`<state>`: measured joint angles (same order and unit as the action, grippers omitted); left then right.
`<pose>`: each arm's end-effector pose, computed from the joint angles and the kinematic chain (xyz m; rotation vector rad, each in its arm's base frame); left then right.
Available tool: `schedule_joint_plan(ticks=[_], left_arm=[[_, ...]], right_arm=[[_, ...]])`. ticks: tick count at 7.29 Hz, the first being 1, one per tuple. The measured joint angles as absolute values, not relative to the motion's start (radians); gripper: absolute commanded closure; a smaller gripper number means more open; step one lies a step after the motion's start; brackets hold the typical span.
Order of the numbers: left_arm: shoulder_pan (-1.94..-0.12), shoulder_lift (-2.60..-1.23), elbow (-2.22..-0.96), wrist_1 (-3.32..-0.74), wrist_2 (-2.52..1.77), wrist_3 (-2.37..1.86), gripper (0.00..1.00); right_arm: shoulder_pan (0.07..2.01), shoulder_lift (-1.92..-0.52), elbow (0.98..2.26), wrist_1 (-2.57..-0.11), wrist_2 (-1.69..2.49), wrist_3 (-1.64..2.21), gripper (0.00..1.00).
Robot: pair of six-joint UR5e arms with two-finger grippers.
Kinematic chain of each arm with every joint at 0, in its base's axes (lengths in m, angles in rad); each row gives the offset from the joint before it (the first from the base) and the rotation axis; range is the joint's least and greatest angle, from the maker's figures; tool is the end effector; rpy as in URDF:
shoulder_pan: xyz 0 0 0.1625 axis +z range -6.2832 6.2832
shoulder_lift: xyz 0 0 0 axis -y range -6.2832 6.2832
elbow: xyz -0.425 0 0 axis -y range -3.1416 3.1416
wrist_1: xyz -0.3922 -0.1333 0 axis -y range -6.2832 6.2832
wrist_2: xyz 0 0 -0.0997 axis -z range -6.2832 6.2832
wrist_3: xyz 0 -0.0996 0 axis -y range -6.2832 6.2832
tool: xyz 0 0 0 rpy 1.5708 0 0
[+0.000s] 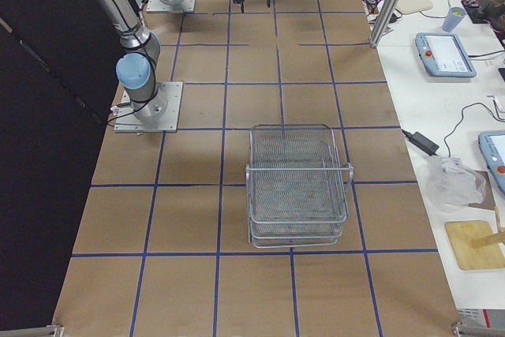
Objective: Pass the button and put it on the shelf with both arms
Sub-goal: 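Lift the push-button with the left gripper and carry it toward the right gripper, then bring the right gripper down onto the button's clear top while the left holds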
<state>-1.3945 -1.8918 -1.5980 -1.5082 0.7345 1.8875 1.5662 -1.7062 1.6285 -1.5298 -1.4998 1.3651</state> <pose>-0.1024 -0.6070 0.3398 -1.6970 -1.6754 0.7320 0.1384 -0.4376 0.5184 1.9361 2.3738 0.0247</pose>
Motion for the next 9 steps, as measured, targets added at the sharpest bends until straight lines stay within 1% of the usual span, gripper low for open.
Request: schedule_joint_plan(ticks=[2,4,6,9], left_arm=[[-1.536,-1.880,-1.574,-1.371,0.736,1.630,1.00],[-1.628,-1.867,-1.575,-1.261,0.739,1.487,1.00],[-1.667,-1.846,-1.583,-1.218,0.736,1.426,1.00],[-1.703,-1.810,-1.579,-1.209,0.731,1.386,1.00]], right_arm=[[1.567,-1.638,1.563,-1.524,-1.466,1.417,0.00],[1.570,-1.559,1.483,-1.507,-1.464,1.431,0.00],[1.583,-1.526,1.447,-1.498,-1.451,1.505,0.00],[1.608,-1.478,1.431,-1.529,-1.425,1.577,0.00]])
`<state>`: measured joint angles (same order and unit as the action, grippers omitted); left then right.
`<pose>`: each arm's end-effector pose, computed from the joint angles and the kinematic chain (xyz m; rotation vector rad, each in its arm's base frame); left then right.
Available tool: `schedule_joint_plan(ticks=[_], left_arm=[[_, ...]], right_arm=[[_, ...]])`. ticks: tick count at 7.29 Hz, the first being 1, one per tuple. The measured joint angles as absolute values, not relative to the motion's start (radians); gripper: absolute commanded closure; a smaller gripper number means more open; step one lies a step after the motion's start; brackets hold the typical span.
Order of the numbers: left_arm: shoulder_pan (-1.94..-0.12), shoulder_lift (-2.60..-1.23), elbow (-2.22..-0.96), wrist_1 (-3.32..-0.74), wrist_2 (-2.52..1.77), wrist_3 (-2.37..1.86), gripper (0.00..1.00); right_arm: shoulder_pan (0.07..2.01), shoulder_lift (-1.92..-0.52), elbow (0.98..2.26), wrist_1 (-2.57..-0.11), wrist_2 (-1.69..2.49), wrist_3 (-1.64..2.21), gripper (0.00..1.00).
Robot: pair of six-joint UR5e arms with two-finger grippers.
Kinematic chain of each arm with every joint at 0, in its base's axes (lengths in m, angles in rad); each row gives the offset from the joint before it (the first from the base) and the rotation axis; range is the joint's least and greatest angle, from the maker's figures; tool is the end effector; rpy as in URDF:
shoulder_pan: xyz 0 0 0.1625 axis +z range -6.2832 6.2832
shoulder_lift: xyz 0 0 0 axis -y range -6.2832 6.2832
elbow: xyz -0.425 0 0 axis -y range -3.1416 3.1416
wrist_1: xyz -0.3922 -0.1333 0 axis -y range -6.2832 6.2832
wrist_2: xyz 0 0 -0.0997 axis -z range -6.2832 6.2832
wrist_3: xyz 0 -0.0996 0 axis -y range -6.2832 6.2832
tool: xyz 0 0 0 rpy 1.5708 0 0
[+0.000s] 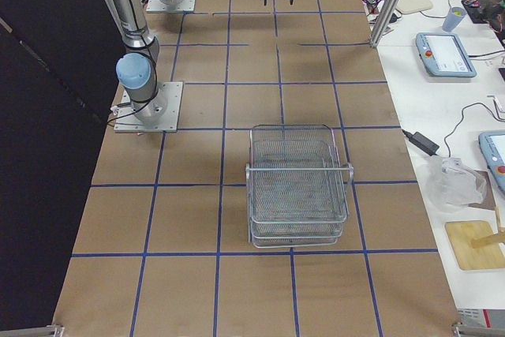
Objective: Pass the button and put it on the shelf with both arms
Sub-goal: 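Bring the right gripper down onto the button's clear top while the left holds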
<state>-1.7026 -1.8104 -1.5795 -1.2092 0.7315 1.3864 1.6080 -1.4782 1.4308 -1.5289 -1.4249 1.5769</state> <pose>-0.2828 -0.5553 0.4241 -1.7111 -1.7145 0.7453 0.1674 -0.5254 0.5063 2.1105 2.1781 0.1543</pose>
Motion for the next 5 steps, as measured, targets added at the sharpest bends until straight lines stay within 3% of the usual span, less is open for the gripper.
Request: schedule_joint_plan(ticks=[5], left_arm=[[-1.725,-1.799,-1.592,-1.185,0.733,1.379,1.00]], right_arm=[[1.689,-1.423,1.392,-1.580,-1.419,1.650,0.00]])
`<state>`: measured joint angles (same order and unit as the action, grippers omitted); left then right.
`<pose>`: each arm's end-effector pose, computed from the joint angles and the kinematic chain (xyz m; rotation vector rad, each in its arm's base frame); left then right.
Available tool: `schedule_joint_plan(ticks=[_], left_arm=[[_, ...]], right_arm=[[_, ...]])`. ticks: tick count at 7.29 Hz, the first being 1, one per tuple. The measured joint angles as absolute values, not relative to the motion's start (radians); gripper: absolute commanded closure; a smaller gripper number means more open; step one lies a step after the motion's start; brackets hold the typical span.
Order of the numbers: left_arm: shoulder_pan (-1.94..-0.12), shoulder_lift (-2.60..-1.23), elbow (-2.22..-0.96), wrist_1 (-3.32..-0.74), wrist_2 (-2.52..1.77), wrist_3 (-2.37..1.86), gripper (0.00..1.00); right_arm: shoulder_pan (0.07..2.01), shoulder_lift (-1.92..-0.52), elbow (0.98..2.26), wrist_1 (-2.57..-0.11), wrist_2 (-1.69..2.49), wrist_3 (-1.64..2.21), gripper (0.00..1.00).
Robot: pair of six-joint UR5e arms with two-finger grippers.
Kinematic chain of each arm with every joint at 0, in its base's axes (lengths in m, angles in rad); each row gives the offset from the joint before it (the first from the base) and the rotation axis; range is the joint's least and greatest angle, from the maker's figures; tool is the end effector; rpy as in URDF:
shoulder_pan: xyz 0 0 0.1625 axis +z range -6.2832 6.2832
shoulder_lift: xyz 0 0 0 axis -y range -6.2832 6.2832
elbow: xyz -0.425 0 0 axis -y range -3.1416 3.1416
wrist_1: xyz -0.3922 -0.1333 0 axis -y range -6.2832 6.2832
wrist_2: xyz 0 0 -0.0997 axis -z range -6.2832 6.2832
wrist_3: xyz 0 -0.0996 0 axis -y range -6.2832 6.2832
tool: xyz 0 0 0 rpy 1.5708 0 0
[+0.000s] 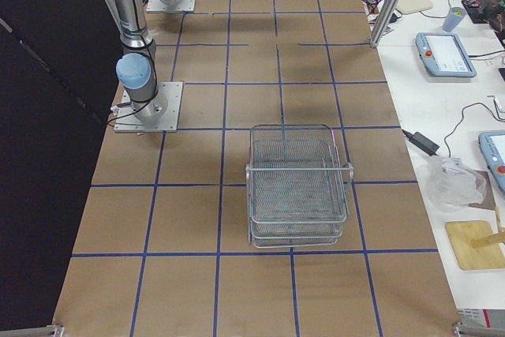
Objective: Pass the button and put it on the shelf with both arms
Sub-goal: 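Bring the right gripper down onto the button's clear top while the left holds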
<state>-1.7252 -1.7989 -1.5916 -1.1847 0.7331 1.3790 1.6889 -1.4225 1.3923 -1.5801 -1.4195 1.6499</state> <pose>-0.2947 -0.5453 0.4275 -1.7351 -1.6944 0.7565 0.2131 -0.5370 0.5002 2.0846 2.1741 0.1388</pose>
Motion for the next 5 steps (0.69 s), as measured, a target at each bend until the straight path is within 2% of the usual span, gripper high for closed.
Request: schedule_joint_plan(ticks=[5], left_arm=[[-1.725,-1.796,-1.593,-1.184,0.729,1.373,1.00]], right_arm=[[1.739,-1.411,1.394,-1.579,-1.413,1.713,0.00]])
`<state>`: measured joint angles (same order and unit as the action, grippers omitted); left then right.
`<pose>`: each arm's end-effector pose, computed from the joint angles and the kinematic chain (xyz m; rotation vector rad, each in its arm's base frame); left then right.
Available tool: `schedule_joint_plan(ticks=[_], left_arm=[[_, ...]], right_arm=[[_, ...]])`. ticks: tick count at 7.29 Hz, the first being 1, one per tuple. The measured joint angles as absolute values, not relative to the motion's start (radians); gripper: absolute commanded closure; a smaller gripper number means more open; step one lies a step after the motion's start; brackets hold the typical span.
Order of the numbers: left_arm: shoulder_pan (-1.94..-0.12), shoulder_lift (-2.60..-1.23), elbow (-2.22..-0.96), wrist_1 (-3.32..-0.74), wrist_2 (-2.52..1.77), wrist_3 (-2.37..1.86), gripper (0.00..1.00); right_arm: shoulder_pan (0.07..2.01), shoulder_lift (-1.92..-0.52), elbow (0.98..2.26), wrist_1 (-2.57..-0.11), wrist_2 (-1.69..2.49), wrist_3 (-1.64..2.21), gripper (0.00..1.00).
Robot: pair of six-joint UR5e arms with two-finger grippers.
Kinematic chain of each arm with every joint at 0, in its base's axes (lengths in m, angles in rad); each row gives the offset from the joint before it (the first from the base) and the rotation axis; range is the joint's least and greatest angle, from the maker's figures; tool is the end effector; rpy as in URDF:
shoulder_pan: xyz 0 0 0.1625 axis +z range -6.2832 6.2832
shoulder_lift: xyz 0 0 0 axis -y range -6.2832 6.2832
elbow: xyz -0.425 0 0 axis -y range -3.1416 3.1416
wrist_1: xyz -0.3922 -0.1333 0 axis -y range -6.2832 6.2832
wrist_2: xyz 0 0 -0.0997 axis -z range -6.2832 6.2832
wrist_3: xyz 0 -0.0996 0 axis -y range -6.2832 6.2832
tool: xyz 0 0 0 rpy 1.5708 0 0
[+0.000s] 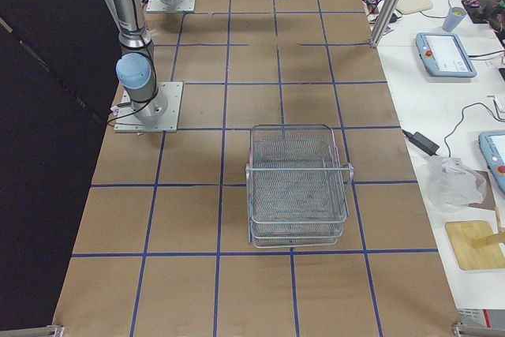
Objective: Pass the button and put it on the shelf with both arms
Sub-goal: 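Bring the right gripper down onto the button's clear top while the left holds, then close the right gripper on the button and open the left gripper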
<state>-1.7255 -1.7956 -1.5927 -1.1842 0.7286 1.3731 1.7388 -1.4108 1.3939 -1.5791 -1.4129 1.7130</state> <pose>-0.2950 -0.5441 0.4293 -1.7283 -1.6945 0.7590 0.2408 -0.5292 0.4929 2.1080 2.1674 0.1708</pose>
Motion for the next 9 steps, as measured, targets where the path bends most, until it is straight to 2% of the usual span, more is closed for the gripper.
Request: schedule_joint_plan(ticks=[3,5,6,7,8,9], left_arm=[[-1.726,-1.795,-1.595,-1.184,0.729,1.373,1.00],[-1.726,-1.793,-1.600,-1.184,0.728,1.374,1.00],[-1.726,-1.790,-1.601,-1.184,0.728,1.374,1.00],[-1.727,-1.788,-1.603,-1.185,0.727,1.374,1.00],[-1.728,-1.784,-1.607,-1.185,0.727,1.374,1.00],[-1.729,-1.779,-1.614,-1.185,0.726,1.374,1.00]], right_arm=[[1.768,-1.409,1.395,-1.580,-1.413,1.718,0.00],[1.778,-1.408,1.398,-1.580,-1.424,1.719,0.19],[1.779,-1.407,1.398,-1.580,-1.429,1.719,0.40],[1.779,-1.406,1.398,-1.581,-1.432,1.719,0.76],[1.779,-1.406,1.397,-1.582,-1.433,1.720,0.96],[1.779,-1.407,1.396,-1.583,-1.431,1.721,1.00]])
